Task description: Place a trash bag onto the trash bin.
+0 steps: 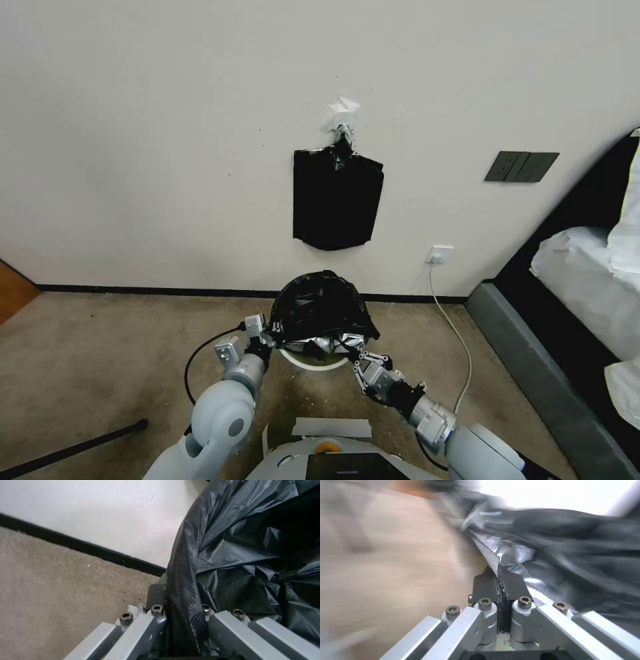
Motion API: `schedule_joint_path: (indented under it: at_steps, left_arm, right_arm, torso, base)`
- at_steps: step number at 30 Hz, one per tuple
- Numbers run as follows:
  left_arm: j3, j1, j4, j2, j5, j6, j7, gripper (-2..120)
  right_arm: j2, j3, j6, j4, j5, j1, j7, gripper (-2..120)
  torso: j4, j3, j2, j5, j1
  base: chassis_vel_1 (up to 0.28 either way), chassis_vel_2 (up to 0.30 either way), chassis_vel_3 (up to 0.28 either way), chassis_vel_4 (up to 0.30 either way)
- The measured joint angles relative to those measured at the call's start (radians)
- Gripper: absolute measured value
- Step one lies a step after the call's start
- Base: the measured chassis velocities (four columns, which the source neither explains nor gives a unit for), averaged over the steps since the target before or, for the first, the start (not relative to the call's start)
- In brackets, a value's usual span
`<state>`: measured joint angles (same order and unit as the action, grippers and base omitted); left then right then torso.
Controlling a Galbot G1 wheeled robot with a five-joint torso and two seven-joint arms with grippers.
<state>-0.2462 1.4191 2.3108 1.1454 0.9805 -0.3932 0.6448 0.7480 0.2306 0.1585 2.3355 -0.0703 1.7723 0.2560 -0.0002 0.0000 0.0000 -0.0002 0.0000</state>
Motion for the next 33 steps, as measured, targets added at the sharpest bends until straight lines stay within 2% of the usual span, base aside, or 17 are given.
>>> schedule_joint_path:
  at_steps: [2,6,14,24,25,26,28,31,33]
  left_arm:
    - [0.001,0.004,0.018,0.008,0.054,-0.006,0.029,1]
    - [0.001,0.028,0.039,0.017,0.095,-0.017,0.047,1]
    - [-0.013,0.064,0.069,-0.003,0.104,-0.046,0.055,1]
    - [-0.017,0.08,0.083,-0.009,0.099,-0.055,0.056,1]
    - [-0.017,0.08,0.083,-0.006,0.099,-0.055,0.056,1]
    - [-0.017,0.081,0.083,-0.004,0.099,-0.052,0.056,1]
    - [-0.017,0.081,0.08,-0.002,0.099,-0.051,0.056,1]
    - [-0.025,0.071,0.065,-0.002,0.099,-0.042,0.055,1]
    - [-0.027,0.064,0.059,-0.003,0.099,-0.035,0.054,1]
  right_arm:
    - [0.007,-0.018,0.022,-0.051,-0.042,-0.013,0.03,0]
    - [0.021,-0.049,0.025,-0.132,-0.081,-0.057,0.014,0]
    - [0.039,-0.1,-0.055,-0.26,-0.107,-0.149,-0.071,0]
    - [0.053,-0.107,-0.114,-0.286,-0.12,-0.152,-0.123,0]
    - [0.056,-0.107,-0.116,-0.285,-0.118,-0.147,-0.131,2]
    - [0.06,-0.107,-0.116,-0.282,-0.113,-0.14,-0.137,9]
    - [0.061,-0.104,-0.116,-0.279,-0.106,-0.132,-0.142,12]
    - [0.06,-0.075,-0.106,-0.276,-0.089,-0.089,-0.155,28]
    - [0.056,-0.067,-0.101,-0.273,-0.08,-0.074,-0.155,32]
  torso:
    - [0.0,0.0,0.0,0.0002,0.0]
    - [0.0002,0.0,0.0,0.0002,0.0]
    - [0.0003,0.0,0.0,0.0002,0.0]
    - [0.0001,0.0,0.0,0.0001,0.0]
    - [0.0002,0.0,0.0,0.0002,0.0]
    - [0.0002,0.0,0.0,0.0002,0.0]
    - [0.0002,0.0,0.0,0.0002,0.0]
    - [0.0002,0.0,0.0,0.0002,0.0]
    - [0.0002,0.0,0.0,0.0002,0.0]
  base:
    - [0.0,0.0,0.0,0.0]
    - [0.0,0.0,0.0,0.0]
    - [0.0,0.0,0.0,0.0]
    - [0.0,0.0,0.0,0.0]
    - [0.0,0.0,0.0,0.0]
    - [0.0,0.0,0.0,0.0]
    - [0.0,0.0,0.0,0.0]
    - [0.0,0.0,0.0,0.0]
    - [0.0,0.0,0.0,0.0]
